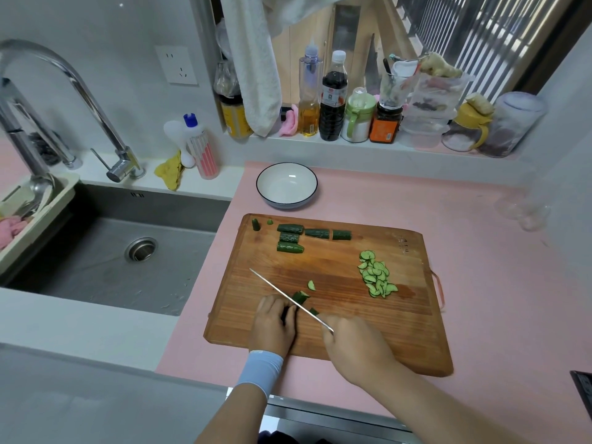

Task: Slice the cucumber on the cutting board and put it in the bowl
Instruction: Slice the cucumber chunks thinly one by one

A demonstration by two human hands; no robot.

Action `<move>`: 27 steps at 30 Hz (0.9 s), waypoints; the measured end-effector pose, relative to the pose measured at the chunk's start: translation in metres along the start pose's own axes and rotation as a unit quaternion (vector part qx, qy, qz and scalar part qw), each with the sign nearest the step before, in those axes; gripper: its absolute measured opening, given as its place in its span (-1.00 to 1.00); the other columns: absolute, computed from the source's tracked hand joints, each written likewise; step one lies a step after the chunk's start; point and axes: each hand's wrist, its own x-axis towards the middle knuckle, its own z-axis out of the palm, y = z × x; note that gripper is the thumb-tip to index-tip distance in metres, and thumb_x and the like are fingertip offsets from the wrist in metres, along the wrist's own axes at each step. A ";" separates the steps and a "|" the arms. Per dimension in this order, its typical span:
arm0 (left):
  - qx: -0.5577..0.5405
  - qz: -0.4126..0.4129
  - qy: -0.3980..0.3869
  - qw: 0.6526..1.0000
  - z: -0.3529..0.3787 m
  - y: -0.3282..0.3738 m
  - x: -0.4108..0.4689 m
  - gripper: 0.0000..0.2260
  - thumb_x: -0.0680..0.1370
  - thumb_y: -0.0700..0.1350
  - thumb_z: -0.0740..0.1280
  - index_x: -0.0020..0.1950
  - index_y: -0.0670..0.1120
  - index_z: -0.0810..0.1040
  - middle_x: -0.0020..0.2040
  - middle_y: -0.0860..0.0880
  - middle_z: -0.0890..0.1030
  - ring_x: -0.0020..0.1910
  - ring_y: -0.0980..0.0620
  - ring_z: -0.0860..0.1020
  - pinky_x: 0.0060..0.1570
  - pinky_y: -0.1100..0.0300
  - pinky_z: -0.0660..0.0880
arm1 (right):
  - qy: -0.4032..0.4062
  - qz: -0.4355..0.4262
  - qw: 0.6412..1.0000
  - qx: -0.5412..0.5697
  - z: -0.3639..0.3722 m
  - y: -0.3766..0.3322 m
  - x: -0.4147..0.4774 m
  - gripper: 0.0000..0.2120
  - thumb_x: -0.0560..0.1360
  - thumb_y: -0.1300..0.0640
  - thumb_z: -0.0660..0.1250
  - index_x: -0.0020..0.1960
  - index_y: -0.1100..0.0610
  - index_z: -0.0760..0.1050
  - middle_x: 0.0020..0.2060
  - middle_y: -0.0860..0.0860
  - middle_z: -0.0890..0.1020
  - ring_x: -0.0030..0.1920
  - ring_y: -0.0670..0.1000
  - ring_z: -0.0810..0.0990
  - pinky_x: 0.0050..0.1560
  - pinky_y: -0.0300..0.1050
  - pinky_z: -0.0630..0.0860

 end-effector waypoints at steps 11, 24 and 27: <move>-0.005 -0.001 0.000 1.000 0.001 -0.002 0.000 -0.81 0.39 -0.32 0.50 -0.26 -0.14 0.52 -0.24 -0.03 0.52 -0.16 0.03 0.42 -0.09 0.35 0.33 | -0.034 0.028 0.999 0.003 -0.002 -0.004 0.007 -0.82 0.61 0.06 0.13 -0.08 -0.02 0.48 -0.15 0.03 0.65 -0.13 0.14 0.57 -0.21 -0.10 0.37; -0.006 -0.003 0.000 1.000 0.002 -0.002 -0.001 -0.83 0.40 -0.33 0.49 -0.25 -0.15 0.53 -0.23 -0.03 0.52 -0.17 0.00 0.44 -0.08 0.32 0.34 | -0.036 0.031 0.999 -0.001 -0.004 -0.006 0.006 -0.81 0.61 0.08 0.12 -0.05 0.00 0.51 -0.12 0.04 0.65 -0.07 0.16 0.59 -0.17 -0.07 0.43; -0.006 -0.002 0.000 1.000 0.001 -0.001 -0.001 -0.83 0.38 -0.34 0.49 -0.26 -0.15 0.53 -0.24 -0.05 0.53 -0.17 0.01 0.43 -0.09 0.32 0.34 | -0.021 0.017 1.000 -0.010 -0.001 -0.004 0.002 -0.80 0.61 0.06 0.12 0.05 -0.03 0.52 -0.13 0.02 0.65 -0.11 0.15 0.58 -0.18 -0.05 0.45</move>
